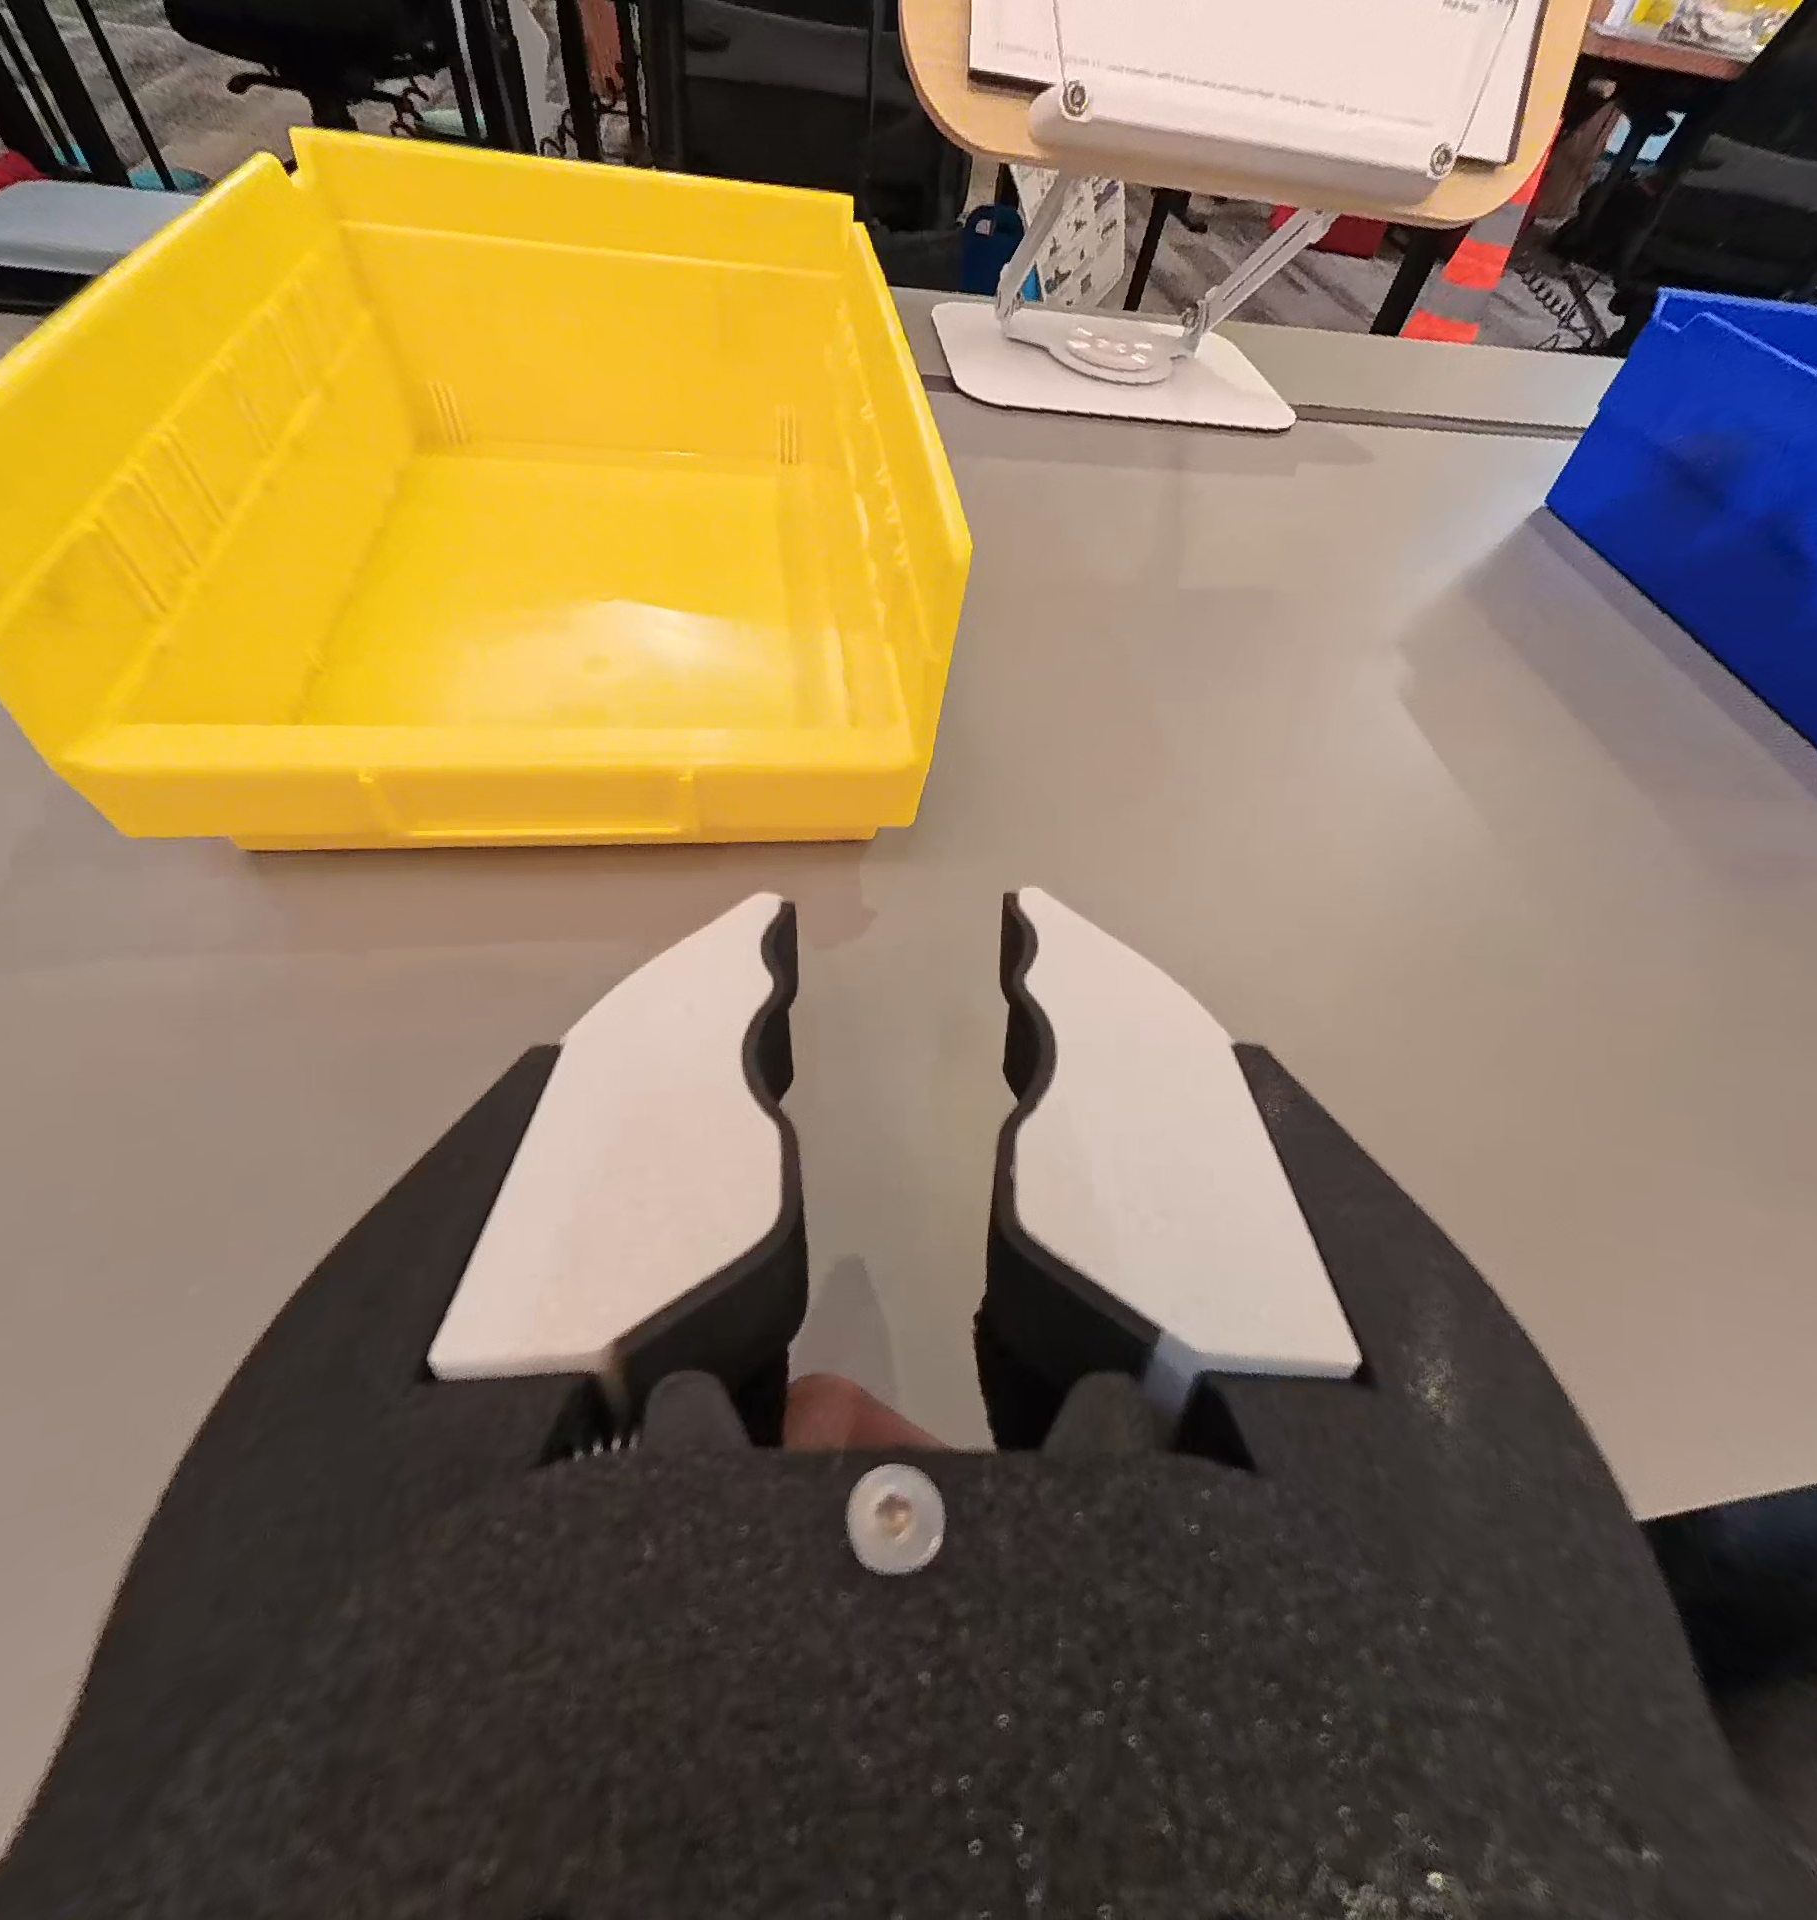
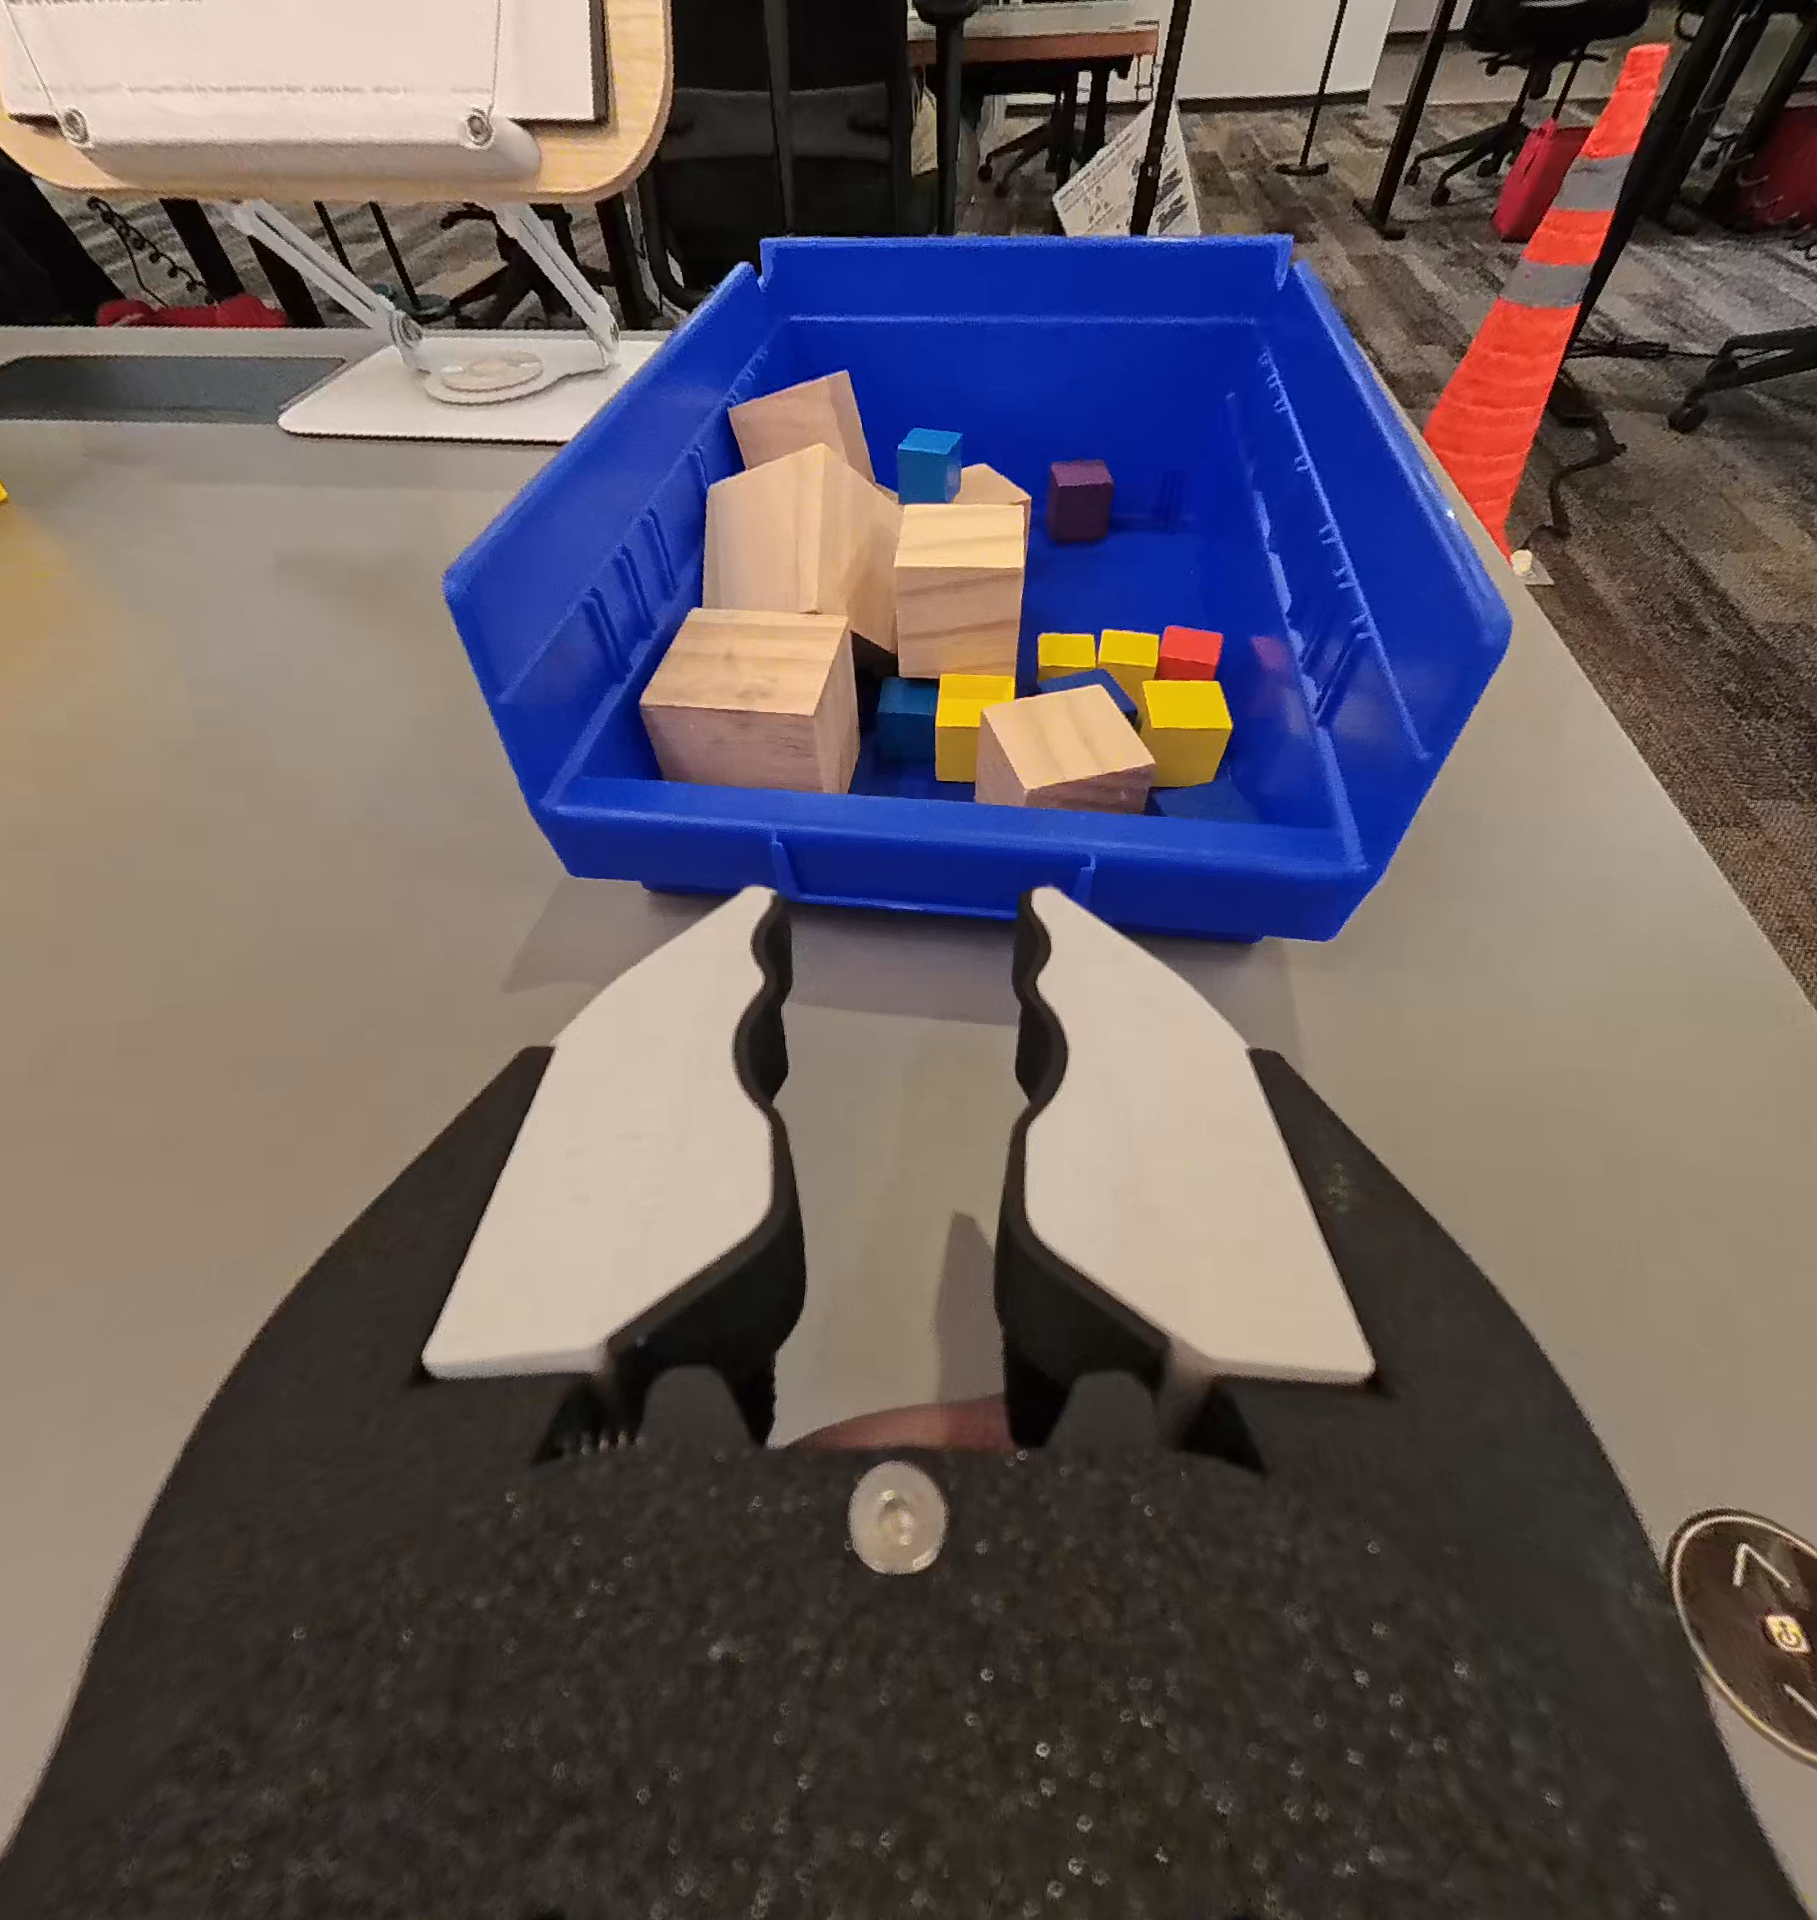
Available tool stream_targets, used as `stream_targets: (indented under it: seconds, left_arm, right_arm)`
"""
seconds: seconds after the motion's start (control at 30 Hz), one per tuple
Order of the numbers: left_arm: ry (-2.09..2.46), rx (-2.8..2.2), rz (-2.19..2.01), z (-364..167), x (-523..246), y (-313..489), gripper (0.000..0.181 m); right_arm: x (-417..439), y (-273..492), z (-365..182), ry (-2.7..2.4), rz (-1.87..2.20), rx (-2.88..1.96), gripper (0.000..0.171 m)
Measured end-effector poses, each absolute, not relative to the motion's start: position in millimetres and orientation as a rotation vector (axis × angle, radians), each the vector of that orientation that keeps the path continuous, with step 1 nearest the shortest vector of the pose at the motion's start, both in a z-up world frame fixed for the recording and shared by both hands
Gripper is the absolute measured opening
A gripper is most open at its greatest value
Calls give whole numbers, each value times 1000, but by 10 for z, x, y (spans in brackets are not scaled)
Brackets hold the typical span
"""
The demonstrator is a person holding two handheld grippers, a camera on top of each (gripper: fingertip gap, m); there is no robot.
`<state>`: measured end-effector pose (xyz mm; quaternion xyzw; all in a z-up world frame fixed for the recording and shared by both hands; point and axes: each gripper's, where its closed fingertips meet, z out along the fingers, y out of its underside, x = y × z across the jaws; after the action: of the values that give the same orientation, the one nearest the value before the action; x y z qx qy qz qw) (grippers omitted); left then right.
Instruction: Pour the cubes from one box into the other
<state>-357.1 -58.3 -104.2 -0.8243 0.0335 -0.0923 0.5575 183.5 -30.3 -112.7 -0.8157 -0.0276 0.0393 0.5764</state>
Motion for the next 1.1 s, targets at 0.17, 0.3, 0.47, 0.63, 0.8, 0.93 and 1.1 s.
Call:
stream_targets:
  seconds: [0.17,0.3,0.47,0.63,0.8,0.93,1.1]
  left_arm:
    - [54,-1937,-246,-1019,-3596,-603,37]
    - [34,-1958,-250,-1055,-3624,-587,35]
    - [18,-1981,-258,-1103,-3639,-591,35]
    - [26,-1973,-242,-1089,-3648,-598,35]
    - [119,-1994,-205,-1148,-3498,-525,36]
    - [386,-2065,-360,-1211,-2499,-425,48]
    - [762,-1979,-437,-1202,-494,-358,50]
  right_arm:
    - [1842,-322,-1135,-63,93,-1915,40]
    - [1835,-310,-1169,-70,94,-1928,39]
    - [1826,-323,-1160,-71,97,-1925,39]
    - [1831,-323,-1146,-63,109,-1918,38]
    - [1831,-297,-1167,-56,105,-1925,38]
    - [2056,-190,-1031,23,61,-1889,38]
    - [2524,35,-992,83,-97,-1889,51]
